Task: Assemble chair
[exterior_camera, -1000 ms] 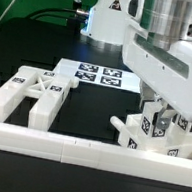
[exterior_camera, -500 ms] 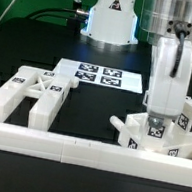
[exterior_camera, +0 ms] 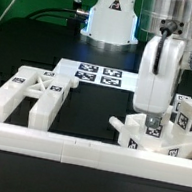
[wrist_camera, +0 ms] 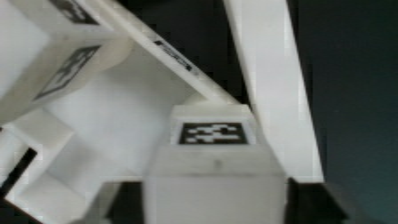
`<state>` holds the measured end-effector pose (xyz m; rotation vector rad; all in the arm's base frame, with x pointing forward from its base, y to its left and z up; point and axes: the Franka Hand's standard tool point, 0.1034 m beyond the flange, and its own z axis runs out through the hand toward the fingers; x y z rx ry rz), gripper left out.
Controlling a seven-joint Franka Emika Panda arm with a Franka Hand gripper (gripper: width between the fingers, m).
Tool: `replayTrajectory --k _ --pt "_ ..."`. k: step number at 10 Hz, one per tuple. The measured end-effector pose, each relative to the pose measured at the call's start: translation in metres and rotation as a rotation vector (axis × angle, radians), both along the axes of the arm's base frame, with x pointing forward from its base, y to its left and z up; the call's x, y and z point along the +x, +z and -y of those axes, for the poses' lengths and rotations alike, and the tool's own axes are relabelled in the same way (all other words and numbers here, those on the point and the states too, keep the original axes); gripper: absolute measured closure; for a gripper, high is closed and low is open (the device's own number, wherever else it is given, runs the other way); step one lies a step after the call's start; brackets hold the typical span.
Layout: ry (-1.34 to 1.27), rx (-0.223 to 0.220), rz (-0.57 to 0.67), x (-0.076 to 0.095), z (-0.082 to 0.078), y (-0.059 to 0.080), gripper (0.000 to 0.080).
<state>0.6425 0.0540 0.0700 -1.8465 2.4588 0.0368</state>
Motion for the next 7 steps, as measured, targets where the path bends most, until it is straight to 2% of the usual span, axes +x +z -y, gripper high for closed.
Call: replayTrajectory --k 1,2,3,7 --pt "0.005 0.0 -0.001 -0.0002 -0.0001 -0.0003 0.028" --pt "0.079 -0.004 0.003 -0.0003 -0.0002 -0.0005 0.028" --pt "0.197 -0.008 0.01 -0.0004 -0.0009 -0.0007 0.0178" --pt "0.537 -0.017 0.024 0.0002 -0.0028 0.0005 0.0151"
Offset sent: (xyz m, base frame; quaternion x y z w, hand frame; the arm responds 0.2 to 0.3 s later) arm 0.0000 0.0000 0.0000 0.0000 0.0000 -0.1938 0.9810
